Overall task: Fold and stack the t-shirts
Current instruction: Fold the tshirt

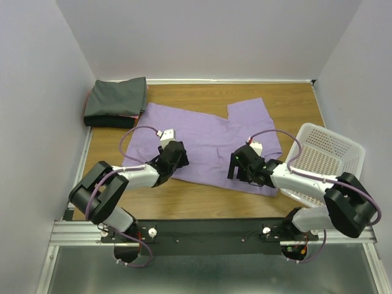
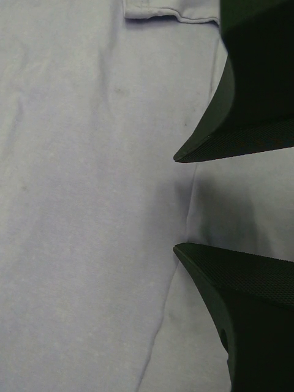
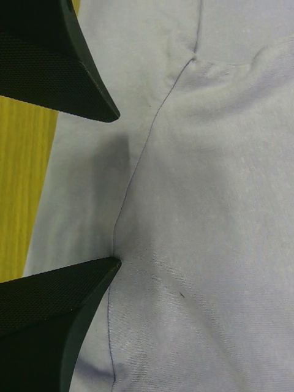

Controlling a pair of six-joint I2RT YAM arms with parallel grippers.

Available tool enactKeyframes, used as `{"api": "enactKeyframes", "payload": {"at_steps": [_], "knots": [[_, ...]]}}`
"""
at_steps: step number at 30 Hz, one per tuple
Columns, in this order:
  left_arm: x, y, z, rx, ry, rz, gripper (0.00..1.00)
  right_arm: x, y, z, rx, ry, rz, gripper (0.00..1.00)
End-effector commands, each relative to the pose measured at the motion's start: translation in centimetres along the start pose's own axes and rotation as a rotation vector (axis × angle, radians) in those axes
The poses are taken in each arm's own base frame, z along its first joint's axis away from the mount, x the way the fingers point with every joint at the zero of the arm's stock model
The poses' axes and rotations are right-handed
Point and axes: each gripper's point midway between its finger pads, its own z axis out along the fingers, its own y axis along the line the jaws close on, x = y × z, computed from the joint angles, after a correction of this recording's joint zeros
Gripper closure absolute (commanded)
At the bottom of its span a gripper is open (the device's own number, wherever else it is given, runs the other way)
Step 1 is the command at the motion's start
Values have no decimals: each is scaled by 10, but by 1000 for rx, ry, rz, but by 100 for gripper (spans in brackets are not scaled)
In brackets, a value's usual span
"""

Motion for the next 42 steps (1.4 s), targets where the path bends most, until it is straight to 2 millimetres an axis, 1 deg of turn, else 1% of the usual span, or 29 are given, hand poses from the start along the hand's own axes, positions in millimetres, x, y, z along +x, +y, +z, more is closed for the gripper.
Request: {"api": "enactKeyframes", "payload": {"at_steps": [1, 7, 9, 12, 13, 15, 16, 18, 19, 20, 21, 22, 23, 24, 25, 26, 27, 28, 29, 30, 31, 32, 34, 35, 37, 38, 39, 41, 42], "knots": [[9, 11, -15, -48, 15, 8, 37, 50, -22, -12, 75, 151, 14, 2], [3, 2, -34, 0, 0, 5, 37, 50, -19, -32, 54, 142, 10, 2], [-3, -1, -39, 10, -14, 0, 36, 40, -15, -42, 32, 116, 16, 2], [-27, -7, -47, 20, -75, -1, 35, 15, -6, -53, -3, 28, 23, 1], [-45, -15, -50, 29, -114, -2, 32, -3, 4, -60, -22, -18, 28, 0], [-64, -20, -50, 27, -148, 28, 29, -23, 11, -64, -13, -76, 19, 0], [-84, -25, -47, 24, -179, 22, 27, -50, 19, -70, -5, -154, 13, 0], [-104, -20, -39, 4, -202, 63, 27, -79, 23, -72, 35, -234, 11, 0], [-122, -15, -28, -10, -205, 54, 27, -96, 18, -62, 82, -263, 9, 0], [-131, -11, -23, -20, -205, 63, 27, -110, 22, -59, 69, -281, 18, 0], [-148, -15, -20, -5, -218, 83, 27, -126, 42, -51, -10, -283, 30, 0], [-158, -8, -15, -28, -226, 91, 27, -137, 44, -45, -26, -282, 35, 0], [-160, 2, -4, -53, -206, 99, 27, -155, 33, -37, -4, -290, 37, 0], [-168, 5, -1, -67, -212, 120, 27, -181, 39, -40, -11, -330, 47, 0], [-179, 2, 6, -64, -217, 124, 27, -194, 27, -23, 45, -330, 33, 0], [-188, 9, 11, -76, -223, 122, 27, -206, 24, -18, 59, -337, 32, 0], [-193, 10, 15, -72, -220, 134, 27, -229, 31, -20, 29, -359, 46, 0], [-201, 4, 25, -54, -211, 155, 27, -245, 18, -11, 45, -364, 70, 0], [-207, 5, 31, -55, -206, 165, 27, -249, 10, 9, 69, -336, 61, 0], [-211, 6, 36, -56, -202, 174, 27, -258, 6, 18, 79, -335, 66, 0], [-227, 6, 40, -61, -214, 173, 27, -266, -2, 25, 94, -334, 71, 0], [-222, 15, 53, -89, -181, 191, 27, -283, -15, 40, 125, -337, 74, 1], [-234, 16, 71, -98, -183, 194, 27, -300, -34, 54, 153, -338, 89, 2], [-232, 19, 77, -105, -163, 200, 27, -310, -38, 71, 165, -332, 85, 4], [-236, 25, 93, -121, -148, 196, 27, -321, -56, 88, 185, -326, 107, 8], [-237, 28, 98, -130, -144, 192, 27, -335, -56, 90, 178, -345, 111, 11], [-238, 30, 103, -137, -143, 188, 27, -329, -63, 113, 191, -313, 109, 13], [-238, 38, 116, -151, -134, 175, 27, -333, -74, 127, 206, -305, 110, 18], [-238, 40, 121, -153, -130, 176, 27, -343, -73, 131, 203, -320, 110, 19]]}}
